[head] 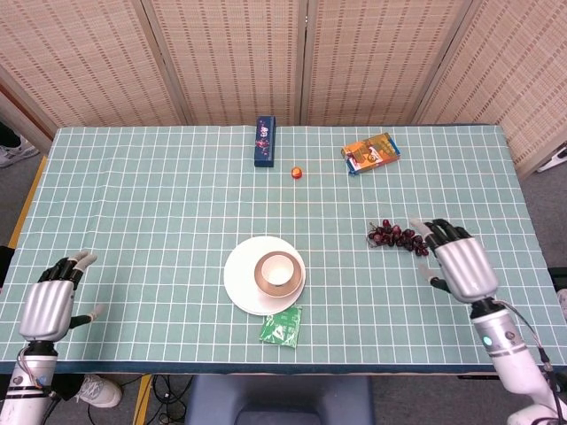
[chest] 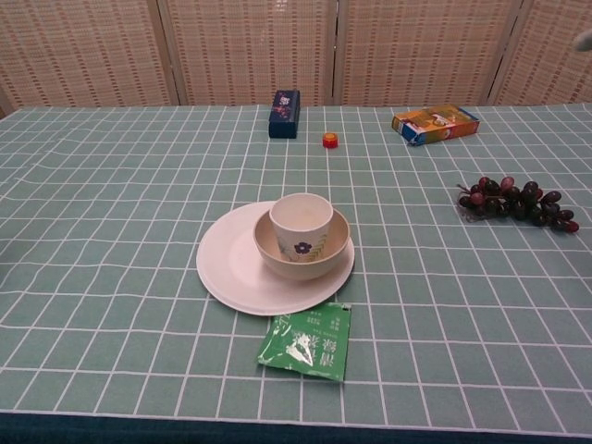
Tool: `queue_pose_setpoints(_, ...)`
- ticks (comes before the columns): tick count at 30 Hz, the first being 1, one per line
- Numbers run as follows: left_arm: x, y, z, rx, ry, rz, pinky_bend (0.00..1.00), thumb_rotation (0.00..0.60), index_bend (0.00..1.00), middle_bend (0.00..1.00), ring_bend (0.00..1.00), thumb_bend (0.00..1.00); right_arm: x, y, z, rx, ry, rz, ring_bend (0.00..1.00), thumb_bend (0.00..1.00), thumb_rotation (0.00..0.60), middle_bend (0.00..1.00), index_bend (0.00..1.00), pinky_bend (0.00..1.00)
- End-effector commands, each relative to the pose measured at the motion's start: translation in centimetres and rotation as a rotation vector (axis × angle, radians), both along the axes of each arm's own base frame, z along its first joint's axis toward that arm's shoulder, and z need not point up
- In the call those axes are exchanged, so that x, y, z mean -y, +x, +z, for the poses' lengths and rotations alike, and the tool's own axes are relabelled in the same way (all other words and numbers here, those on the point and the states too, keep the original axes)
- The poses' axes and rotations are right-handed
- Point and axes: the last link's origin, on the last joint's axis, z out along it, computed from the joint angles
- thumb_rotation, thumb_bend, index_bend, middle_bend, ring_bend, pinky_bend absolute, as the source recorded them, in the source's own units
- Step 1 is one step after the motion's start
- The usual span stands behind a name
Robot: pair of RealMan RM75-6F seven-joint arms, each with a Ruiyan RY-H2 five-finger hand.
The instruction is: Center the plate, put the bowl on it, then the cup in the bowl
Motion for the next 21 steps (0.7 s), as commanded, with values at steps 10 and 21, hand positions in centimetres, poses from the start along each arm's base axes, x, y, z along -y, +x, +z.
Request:
queue_pose_setpoints(10, 1.0, -0.3, 0.2, 0.000, 0.032, 0.020, 0.27, 0.600, 0.19, 0.18, 0.18, 0.14, -8.2, -6.8, 3.3, -0.007, -0.111, -0.197, 0.19, 0.26, 0.600, 0.27, 0.13, 0.36)
queue_pose_setpoints(21, 1.5, -0.1, -0.1, 0.005, 0.036, 0.028, 0.27, 0.600, 0.19, 0.18, 0.18, 0.14, -10.6, -8.1, 3.2, -0.015, -0.144, -0.230, 0.19, 0.26, 0.600, 0.25, 0.13, 0.35)
